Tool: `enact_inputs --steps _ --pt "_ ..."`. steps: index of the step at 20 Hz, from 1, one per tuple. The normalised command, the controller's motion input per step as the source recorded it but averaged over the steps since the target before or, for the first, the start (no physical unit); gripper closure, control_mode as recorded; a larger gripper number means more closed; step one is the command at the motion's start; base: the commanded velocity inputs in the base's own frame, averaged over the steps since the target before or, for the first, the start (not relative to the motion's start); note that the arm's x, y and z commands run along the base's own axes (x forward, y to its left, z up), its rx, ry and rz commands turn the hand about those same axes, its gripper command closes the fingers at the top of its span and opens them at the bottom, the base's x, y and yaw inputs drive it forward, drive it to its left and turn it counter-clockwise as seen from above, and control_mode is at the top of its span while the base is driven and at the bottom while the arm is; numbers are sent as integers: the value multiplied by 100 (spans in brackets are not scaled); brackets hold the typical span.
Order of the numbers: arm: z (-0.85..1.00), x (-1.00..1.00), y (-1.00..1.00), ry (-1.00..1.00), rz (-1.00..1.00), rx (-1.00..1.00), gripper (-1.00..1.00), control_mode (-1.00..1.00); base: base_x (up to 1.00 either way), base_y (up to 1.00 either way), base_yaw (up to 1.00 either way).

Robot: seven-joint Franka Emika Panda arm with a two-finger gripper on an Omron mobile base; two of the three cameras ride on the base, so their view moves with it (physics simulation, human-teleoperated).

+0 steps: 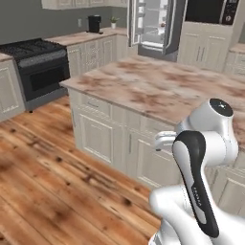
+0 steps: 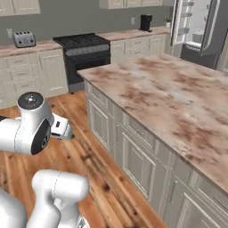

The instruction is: Take the cheese, chicken drumstick, and onion from the fridge and place them on the plate on the dining counter to create an appetizer plate.

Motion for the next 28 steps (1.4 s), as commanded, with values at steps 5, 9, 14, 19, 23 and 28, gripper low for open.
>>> enact_inputs --steps 5,9,14,19,23,28 --pt "0 0 0 0 0 0 -100 100 75 99 -21" --pt "0 0 0 0 0 0 -100 100 40 97 -18" --pt "0 0 0 0 0 0 -100 100 13 84 -27" --pt "0 0 0 0 0 0 -100 100 0 38 -50" --pt "0 0 0 0 0 0 -100 100 -4 7 -49" --pt "0 0 0 0 0 0 -100 100 1 81 -31"
